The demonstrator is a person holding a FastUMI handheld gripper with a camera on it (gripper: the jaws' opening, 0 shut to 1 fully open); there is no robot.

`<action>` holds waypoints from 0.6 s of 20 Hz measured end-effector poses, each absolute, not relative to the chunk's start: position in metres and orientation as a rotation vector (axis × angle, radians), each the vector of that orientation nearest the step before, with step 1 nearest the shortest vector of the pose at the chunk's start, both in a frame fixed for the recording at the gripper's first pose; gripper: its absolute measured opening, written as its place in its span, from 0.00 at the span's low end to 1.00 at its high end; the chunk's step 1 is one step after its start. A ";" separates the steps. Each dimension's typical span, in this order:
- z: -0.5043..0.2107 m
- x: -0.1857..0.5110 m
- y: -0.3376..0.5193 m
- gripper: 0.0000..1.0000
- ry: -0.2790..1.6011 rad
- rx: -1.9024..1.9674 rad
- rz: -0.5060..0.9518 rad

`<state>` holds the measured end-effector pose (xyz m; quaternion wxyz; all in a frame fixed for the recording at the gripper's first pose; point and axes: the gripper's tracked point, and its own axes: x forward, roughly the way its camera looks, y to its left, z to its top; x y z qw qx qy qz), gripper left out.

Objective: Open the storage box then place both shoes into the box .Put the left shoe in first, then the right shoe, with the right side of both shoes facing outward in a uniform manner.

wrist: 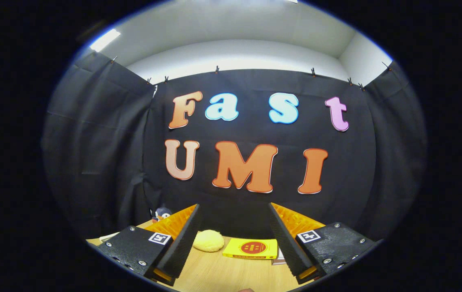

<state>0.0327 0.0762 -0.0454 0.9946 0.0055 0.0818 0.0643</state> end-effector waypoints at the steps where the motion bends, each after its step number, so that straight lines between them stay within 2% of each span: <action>1: -0.036 0.030 0.074 0.97 0.142 0.015 0.130; 7: 0.008 0.021 0.050 0.98 0.056 0.044 0.115; 12: 0.014 0.021 0.033 0.98 0.040 0.034 0.075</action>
